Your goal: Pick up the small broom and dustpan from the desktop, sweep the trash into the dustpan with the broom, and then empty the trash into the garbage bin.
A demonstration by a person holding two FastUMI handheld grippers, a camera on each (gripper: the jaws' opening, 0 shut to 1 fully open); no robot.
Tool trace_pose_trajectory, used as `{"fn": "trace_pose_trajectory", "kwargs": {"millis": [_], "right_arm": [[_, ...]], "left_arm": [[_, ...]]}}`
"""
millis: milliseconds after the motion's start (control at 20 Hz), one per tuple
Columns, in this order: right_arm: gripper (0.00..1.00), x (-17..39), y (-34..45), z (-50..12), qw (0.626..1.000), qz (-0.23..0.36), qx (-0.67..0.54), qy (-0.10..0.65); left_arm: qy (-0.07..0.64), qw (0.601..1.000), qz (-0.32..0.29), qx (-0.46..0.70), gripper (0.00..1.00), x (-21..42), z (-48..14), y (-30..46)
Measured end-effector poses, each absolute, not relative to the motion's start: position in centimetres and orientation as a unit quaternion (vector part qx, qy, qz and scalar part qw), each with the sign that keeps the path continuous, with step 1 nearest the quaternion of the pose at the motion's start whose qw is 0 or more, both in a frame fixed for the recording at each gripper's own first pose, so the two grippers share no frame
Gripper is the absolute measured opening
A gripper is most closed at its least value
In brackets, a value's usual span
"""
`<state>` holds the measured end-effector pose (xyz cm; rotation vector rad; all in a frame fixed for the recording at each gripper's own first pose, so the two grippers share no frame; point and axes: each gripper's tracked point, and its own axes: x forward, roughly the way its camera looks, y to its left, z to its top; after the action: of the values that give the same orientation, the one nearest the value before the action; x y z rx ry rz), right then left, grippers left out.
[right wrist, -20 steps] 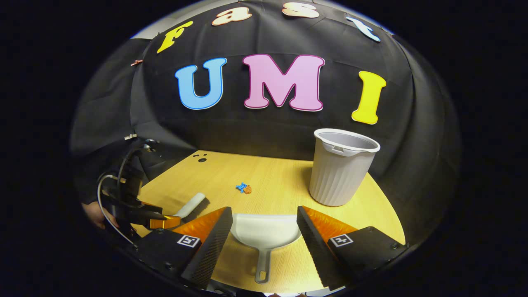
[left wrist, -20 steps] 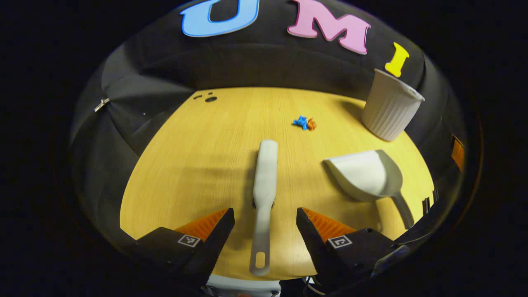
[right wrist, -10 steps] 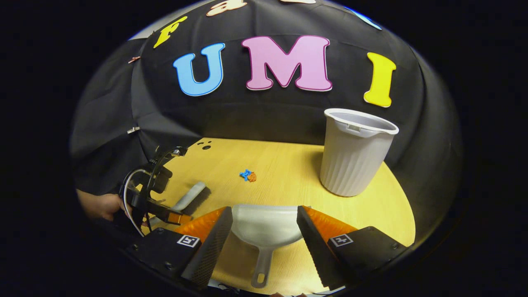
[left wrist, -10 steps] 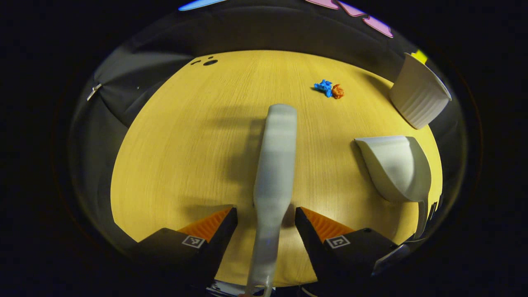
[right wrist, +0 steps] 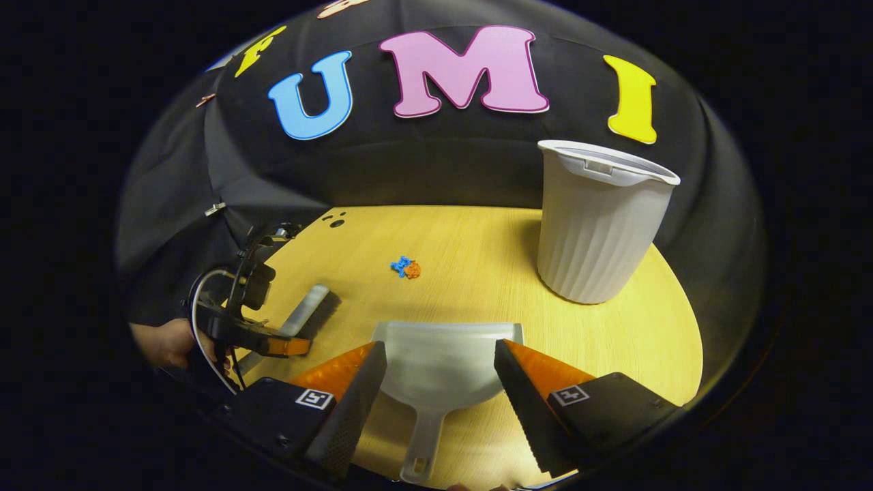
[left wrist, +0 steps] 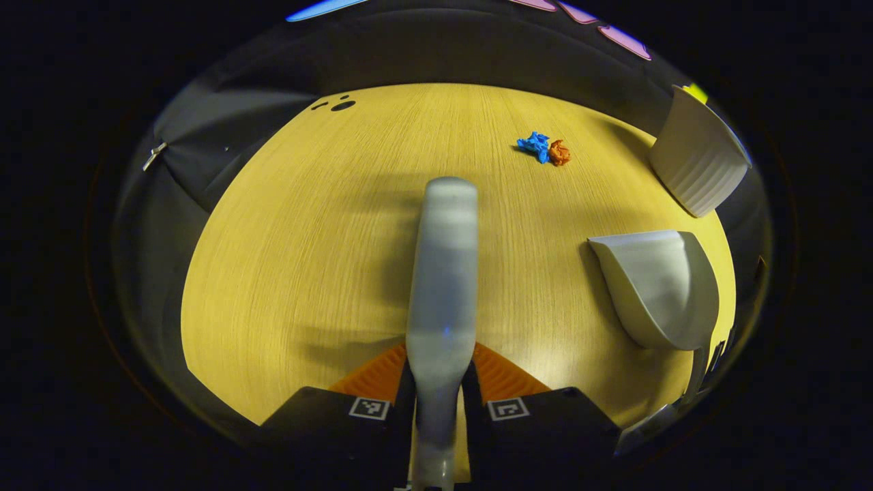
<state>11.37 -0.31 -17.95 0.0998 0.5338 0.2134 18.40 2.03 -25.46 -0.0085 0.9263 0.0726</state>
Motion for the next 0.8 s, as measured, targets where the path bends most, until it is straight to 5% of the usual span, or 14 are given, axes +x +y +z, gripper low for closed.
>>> {"fn": "trace_pose_trajectory", "kwargs": {"millis": [250, 800], "right_arm": [[0.99, 10.7, -1.1, -19.9, 0.947, 0.09, 0.068, 0.302], [0.99, 6.9, 0.3, -24.5, 0.916, 0.089, 0.067, 0.385]], "left_arm": [[0.428, 0.903, 0.041, -0.016, 0.28, 18.6, -25.2, 2.2], [0.366, 0.93, 0.047, -0.008, 0.24, 16.9, -21.3, 2.8]]}}
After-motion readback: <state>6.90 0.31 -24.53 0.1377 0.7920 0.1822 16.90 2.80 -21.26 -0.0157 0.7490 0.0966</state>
